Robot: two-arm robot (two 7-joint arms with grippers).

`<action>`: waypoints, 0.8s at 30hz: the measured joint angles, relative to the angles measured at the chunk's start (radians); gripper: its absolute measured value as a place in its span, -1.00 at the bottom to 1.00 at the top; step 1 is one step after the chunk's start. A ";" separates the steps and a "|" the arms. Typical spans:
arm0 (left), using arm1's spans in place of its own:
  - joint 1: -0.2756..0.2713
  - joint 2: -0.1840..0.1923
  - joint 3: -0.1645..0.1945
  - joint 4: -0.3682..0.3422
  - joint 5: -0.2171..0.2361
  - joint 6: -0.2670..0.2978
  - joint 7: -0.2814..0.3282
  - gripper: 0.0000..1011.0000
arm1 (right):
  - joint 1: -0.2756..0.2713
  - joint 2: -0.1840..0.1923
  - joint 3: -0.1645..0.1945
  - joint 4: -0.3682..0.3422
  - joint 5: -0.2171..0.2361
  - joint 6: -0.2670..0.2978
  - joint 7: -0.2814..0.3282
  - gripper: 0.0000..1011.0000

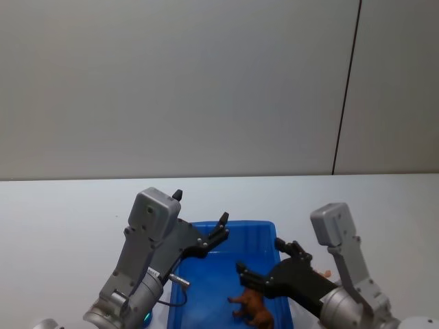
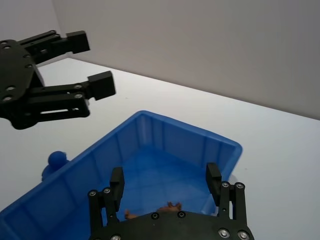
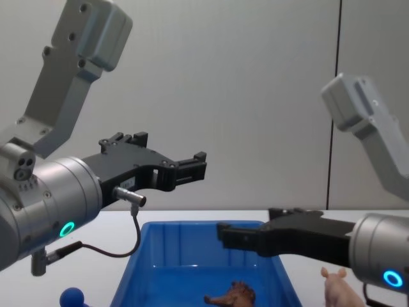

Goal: Pick up the two dolls from the table and place them into the box.

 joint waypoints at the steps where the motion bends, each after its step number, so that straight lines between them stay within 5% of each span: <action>1: 0.000 0.000 0.000 0.000 0.000 0.000 0.000 0.98 | -0.003 0.001 0.000 -0.004 0.000 0.000 -0.005 0.98; 24: 0.000 0.000 0.000 0.000 0.000 0.000 0.000 0.98 | -0.169 0.069 0.024 -0.204 -0.003 0.025 -0.324 0.98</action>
